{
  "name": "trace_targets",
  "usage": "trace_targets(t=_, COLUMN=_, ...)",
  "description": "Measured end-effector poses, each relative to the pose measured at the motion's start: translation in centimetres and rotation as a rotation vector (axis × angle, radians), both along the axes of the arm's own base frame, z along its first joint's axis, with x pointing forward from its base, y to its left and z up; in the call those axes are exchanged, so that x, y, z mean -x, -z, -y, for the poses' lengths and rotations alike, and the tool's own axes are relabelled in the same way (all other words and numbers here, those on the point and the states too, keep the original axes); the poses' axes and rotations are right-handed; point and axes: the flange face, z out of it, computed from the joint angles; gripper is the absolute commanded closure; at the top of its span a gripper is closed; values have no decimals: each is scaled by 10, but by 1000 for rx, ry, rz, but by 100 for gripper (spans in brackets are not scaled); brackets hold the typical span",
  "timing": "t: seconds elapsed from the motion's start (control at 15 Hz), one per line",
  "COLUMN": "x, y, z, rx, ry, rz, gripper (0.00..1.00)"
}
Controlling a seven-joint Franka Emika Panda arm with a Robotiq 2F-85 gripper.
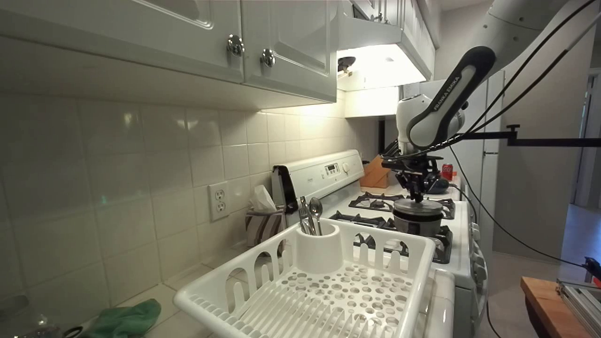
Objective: Put the lid on the pot
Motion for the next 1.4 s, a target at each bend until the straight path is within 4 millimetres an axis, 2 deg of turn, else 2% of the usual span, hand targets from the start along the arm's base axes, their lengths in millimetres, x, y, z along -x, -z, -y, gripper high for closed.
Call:
trace_targets(t=0.6, x=-16, y=1, z=-20, rx=25, ry=-67, rz=-26, gripper=94)
trace_targets(t=1.4, x=-8, y=12, z=-25, rx=21, ry=-87, rz=-63, gripper=94)
